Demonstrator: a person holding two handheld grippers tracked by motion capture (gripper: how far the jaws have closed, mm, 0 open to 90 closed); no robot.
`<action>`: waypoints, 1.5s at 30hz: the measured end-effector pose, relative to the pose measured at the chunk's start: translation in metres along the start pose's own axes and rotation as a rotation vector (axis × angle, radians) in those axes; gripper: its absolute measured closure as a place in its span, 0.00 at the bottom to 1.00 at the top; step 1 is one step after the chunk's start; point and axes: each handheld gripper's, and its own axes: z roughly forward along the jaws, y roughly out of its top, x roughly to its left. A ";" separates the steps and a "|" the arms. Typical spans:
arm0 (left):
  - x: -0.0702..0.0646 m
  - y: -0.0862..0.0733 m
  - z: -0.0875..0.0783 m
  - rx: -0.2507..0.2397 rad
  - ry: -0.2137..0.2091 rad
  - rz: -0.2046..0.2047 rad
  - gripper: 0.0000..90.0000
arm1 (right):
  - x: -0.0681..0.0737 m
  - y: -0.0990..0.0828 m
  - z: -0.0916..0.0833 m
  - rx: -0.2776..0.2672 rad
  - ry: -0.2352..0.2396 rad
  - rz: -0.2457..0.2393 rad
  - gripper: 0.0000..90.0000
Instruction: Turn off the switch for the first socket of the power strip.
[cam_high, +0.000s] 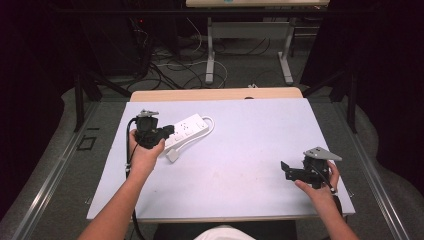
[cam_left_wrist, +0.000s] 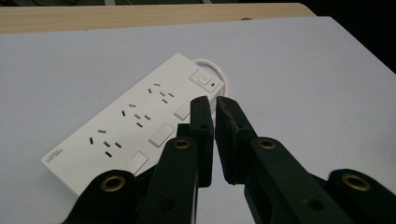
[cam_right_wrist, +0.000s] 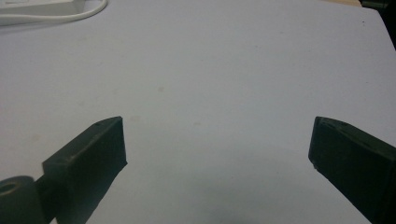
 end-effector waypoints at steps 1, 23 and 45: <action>0.000 0.001 0.001 0.000 0.003 -0.007 0.96 | 0.000 0.000 0.000 0.000 0.002 0.000 0.04; 0.000 0.011 0.033 0.034 0.028 -0.034 1.00 | -0.001 0.000 0.001 -0.005 0.004 0.007 0.04; 0.000 0.012 0.075 0.109 0.069 -0.056 1.00 | 0.000 -0.001 0.004 -0.003 0.034 0.004 0.06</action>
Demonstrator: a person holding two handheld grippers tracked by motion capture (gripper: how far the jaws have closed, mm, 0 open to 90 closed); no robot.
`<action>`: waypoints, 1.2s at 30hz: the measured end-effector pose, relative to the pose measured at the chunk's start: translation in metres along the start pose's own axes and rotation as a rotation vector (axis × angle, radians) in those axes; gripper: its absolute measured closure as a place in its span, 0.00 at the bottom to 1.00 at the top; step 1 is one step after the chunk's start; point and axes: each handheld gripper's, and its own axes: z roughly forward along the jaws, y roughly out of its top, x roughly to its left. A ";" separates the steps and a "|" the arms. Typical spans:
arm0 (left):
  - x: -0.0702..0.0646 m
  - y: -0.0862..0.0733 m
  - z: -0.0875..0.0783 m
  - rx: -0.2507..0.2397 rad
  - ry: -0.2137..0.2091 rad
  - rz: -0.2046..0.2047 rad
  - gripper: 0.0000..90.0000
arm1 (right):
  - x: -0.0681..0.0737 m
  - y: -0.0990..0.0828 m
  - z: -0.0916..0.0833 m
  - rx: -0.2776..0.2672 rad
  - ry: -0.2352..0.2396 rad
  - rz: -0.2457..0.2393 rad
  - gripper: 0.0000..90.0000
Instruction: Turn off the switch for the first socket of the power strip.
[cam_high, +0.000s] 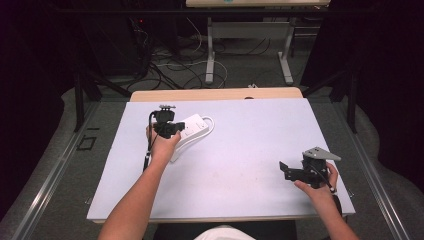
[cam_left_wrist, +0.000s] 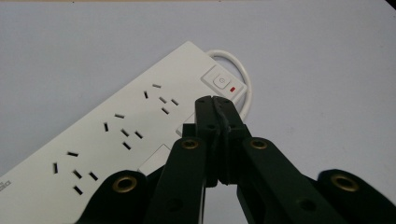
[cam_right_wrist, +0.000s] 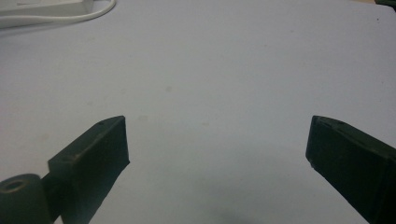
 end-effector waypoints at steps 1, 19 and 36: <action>0.000 0.000 0.001 0.012 0.001 0.004 1.00 | 0.000 0.000 0.000 0.009 0.001 0.005 0.06; 0.006 0.001 0.031 0.073 0.045 -0.034 1.00 | 0.000 -0.001 0.002 0.020 0.013 -0.013 0.08; 0.009 -0.001 0.050 0.105 0.053 -0.043 1.00 | 0.001 -0.002 0.004 0.031 0.024 -0.028 0.08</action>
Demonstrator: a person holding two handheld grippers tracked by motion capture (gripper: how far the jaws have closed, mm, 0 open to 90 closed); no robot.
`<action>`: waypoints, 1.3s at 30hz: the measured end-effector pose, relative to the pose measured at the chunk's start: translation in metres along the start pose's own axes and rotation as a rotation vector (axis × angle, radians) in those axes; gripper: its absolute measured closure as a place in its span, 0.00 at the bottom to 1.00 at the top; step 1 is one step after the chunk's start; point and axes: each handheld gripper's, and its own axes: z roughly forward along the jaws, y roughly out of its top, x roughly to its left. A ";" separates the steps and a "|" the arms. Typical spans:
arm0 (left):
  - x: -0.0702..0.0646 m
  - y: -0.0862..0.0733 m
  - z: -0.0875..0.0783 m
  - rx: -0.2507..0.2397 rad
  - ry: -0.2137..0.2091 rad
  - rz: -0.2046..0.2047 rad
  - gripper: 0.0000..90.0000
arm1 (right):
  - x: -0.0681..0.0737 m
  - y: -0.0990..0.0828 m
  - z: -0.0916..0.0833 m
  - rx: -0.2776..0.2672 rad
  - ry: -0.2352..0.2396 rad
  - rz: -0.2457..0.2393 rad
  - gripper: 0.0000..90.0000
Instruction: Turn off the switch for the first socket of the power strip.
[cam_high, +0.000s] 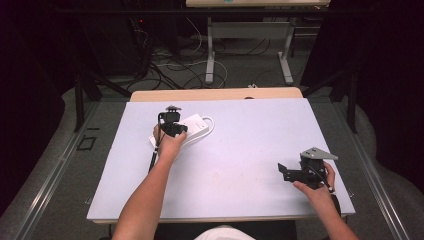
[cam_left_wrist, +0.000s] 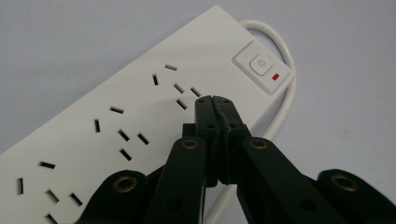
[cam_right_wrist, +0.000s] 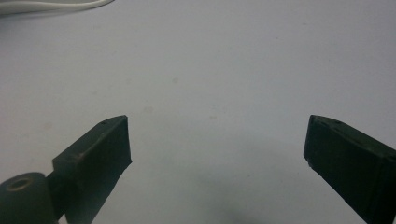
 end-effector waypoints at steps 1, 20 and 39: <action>0.000 0.000 0.001 -0.002 0.004 0.000 1.00 | 0.000 0.000 0.000 0.000 0.002 0.001 0.08; 0.001 -0.001 0.006 0.007 0.023 0.013 1.00 | 0.001 0.000 0.001 0.007 0.007 -0.005 0.08; -0.002 -0.002 0.008 0.025 0.034 0.029 1.00 | 0.001 0.000 0.001 0.005 0.015 -0.005 0.08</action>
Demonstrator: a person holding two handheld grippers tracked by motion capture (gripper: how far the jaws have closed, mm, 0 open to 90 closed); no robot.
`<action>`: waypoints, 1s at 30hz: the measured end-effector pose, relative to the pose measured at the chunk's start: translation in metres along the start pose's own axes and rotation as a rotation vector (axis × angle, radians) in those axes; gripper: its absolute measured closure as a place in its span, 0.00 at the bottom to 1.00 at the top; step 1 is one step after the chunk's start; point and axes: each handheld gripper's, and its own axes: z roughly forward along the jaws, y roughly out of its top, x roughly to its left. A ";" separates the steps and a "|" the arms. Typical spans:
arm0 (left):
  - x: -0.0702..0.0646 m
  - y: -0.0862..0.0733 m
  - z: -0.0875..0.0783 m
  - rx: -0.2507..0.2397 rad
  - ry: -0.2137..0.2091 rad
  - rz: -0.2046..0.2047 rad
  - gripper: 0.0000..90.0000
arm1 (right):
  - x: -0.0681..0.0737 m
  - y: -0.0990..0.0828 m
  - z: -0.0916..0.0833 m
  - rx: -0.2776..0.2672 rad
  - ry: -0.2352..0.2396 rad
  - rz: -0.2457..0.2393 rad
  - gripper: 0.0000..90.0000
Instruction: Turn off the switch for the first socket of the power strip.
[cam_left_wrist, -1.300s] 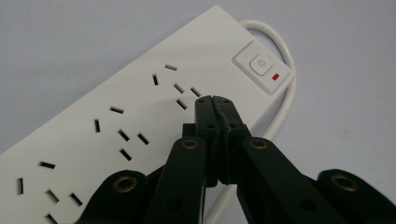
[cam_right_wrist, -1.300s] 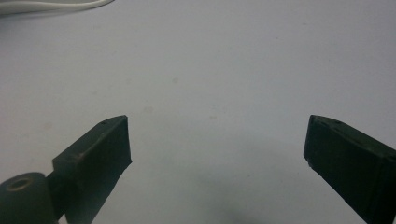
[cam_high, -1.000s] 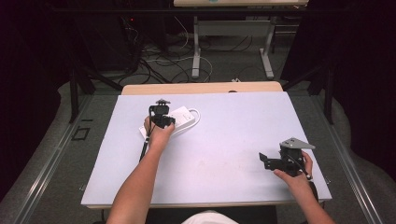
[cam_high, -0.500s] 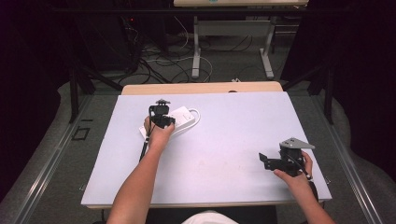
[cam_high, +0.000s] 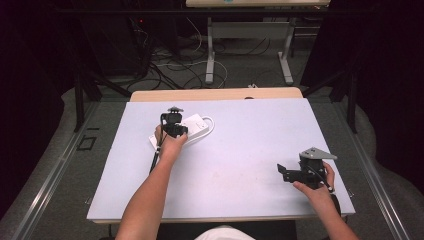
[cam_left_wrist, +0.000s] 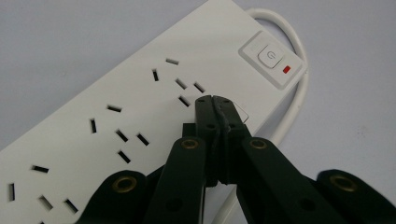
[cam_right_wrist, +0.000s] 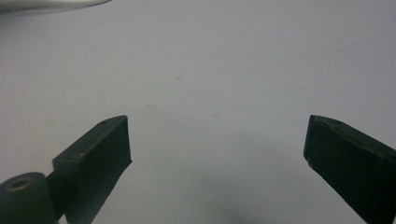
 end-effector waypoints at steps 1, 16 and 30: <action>0.000 0.000 -0.001 0.006 -0.003 -0.001 1.00 | -0.001 0.000 0.000 -0.002 -0.001 -0.008 0.08; 0.000 0.000 0.000 -0.002 0.004 -0.003 1.00 | 0.000 0.000 0.000 -0.003 -0.001 -0.005 0.08; 0.002 0.000 -0.001 0.007 0.009 -0.005 1.00 | -0.001 0.000 0.000 0.001 -0.001 -0.002 0.08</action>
